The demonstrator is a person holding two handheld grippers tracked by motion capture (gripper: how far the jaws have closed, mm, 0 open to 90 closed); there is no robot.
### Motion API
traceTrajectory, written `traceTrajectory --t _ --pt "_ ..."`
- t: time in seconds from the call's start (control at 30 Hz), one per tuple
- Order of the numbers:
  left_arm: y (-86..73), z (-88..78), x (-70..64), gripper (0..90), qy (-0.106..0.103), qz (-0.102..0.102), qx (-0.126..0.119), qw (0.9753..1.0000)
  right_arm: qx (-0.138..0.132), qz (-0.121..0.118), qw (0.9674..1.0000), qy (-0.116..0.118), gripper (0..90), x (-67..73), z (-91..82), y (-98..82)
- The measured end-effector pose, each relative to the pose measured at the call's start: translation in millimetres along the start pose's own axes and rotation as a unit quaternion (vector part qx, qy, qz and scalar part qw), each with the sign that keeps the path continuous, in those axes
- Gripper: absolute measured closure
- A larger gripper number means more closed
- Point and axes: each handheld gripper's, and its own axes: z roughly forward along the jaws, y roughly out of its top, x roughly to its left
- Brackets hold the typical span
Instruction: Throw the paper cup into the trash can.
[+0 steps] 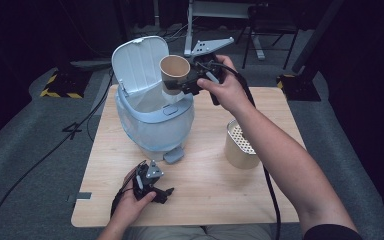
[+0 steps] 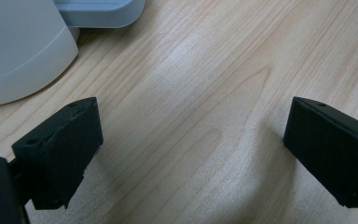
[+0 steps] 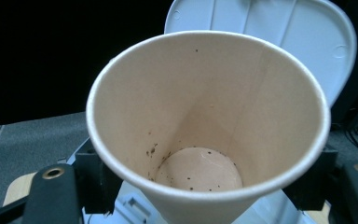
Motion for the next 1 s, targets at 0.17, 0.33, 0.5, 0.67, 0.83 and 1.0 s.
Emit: traceTrajectory --t 0.17,0.33,0.5,0.67,0.83,1.0 --pt "0.0 -0.1 0.2 5.1 0.0 0.001 0.001 1.0 0.017 0.006 0.9998 -0.001 26.5 3.2 17.7 -0.6" --pt "0.0 0.1 0.0 5.1 0.0 0.0 0.0 1.0 0.051 0.006 0.9987 -0.004 26.5 4.7 33.5 -3.2" --pt "0.0 -0.1 0.2 5.1 0.0 0.001 0.001 1.0 0.076 0.014 0.997 0.004 26.1 2.7 43.6 -7.4" --pt "0.0 -0.1 0.2 5.1 0.0 0.002 0.001 1.0 0.079 -0.006 0.9968 -0.003 14.1 2.1 51.2 -13.0" --pt "0.0 -0.1 0.2 5.1 0.0 0.001 0.001 1.0 0.059 -0.006 0.998 -0.022 16.0 4.8 49.1 -12.6" --pt "0.0 -0.1 0.2 5.1 0.0 0.001 0.001 1.0 0.045 -0.002 0.9988 -0.021 15.3 4.3 33.0 -11.2"
